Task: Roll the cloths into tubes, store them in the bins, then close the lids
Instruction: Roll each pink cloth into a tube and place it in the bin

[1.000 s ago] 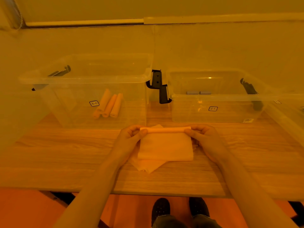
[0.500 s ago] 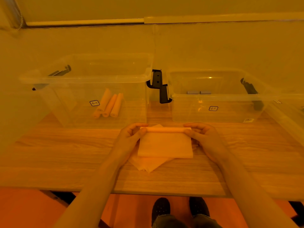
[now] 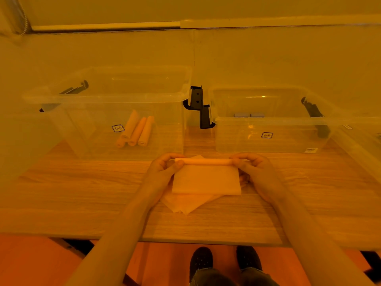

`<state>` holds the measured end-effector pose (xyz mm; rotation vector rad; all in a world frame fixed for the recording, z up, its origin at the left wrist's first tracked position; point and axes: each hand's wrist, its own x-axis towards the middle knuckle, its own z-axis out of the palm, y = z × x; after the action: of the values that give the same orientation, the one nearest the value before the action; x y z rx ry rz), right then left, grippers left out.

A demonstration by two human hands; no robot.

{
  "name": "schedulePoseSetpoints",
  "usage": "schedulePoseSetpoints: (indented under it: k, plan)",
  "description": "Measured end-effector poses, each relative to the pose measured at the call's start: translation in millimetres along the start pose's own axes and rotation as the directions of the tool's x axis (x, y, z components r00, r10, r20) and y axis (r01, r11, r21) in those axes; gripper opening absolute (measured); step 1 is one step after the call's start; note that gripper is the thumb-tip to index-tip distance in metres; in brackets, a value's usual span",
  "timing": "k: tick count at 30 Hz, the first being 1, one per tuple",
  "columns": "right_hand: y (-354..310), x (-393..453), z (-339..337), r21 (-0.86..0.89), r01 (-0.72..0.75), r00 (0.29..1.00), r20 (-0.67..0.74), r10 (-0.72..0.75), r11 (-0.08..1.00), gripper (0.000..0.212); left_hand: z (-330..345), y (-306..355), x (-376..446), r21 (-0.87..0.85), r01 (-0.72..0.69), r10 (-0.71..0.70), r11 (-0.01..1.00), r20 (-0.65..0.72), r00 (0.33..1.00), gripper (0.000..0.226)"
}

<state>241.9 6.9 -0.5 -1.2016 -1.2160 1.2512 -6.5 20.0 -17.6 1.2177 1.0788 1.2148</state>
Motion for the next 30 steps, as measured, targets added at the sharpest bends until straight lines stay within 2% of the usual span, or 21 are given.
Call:
schedulePoseSetpoints:
  k: [3, 6, 11, 17, 23, 25, 27, 30]
  plan:
    - [1.3, 0.3, -1.2, 0.007, 0.007, 1.0, 0.016, -0.007, 1.0, 0.018, -1.0, -1.4, 1.5, -0.003, 0.013, -0.013, 1.0, -0.012, 1.0, 0.011]
    - [1.3, 0.7, -2.4, 0.004, -0.003, 0.999, 0.038, 0.003, 1.0, 0.024, -3.2, -2.4, 2.6, -0.012, 0.036, -0.036, 0.999, 0.003, 0.999, 0.029]
    - [1.0, -0.4, -2.3, 0.032, -0.018, 0.998, 0.065, 0.016, 0.999, 0.02, -1.1, -2.7, 2.7, -0.033, 0.036, -0.036, 0.999, -0.008, 0.999, 0.012]
    - [5.0, -1.0, 0.7, -0.093, 0.047, 0.999, 0.007, -0.047, 0.995, 0.017, 0.4, -1.0, 0.2, -0.058, 0.0, 0.002, 0.998, 0.029, 1.0, 0.016]
    - [5.2, -4.9, 3.6, -0.202, 0.153, 0.984, -0.062, -0.169, 0.967, 0.009, 0.1, -1.3, 2.4, -0.029, -0.021, 0.021, 0.999, -0.004, 1.0, 0.011]
    - [5.1, -6.4, 3.3, -0.182, 0.156, 0.983, -0.064, -0.17, 0.971, 0.011, -1.4, -2.5, 3.1, -0.045, 0.0, 0.001, 0.999, 0.019, 1.0, 0.015]
    - [4.4, -7.2, 2.8, -0.119, 0.125, 0.99, -0.054, -0.132, 0.985, 0.025, -1.4, -2.2, 2.1, -0.07, 0.022, -0.019, 0.997, 0.037, 0.999, 0.023]
    - [3.4, -6.7, 2.7, 0.002, 0.068, 0.997, -0.025, -0.068, 0.998, 0.029, -0.5, -1.8, 1.5, -0.061, 0.016, -0.014, 0.998, 0.03, 0.999, 0.011]
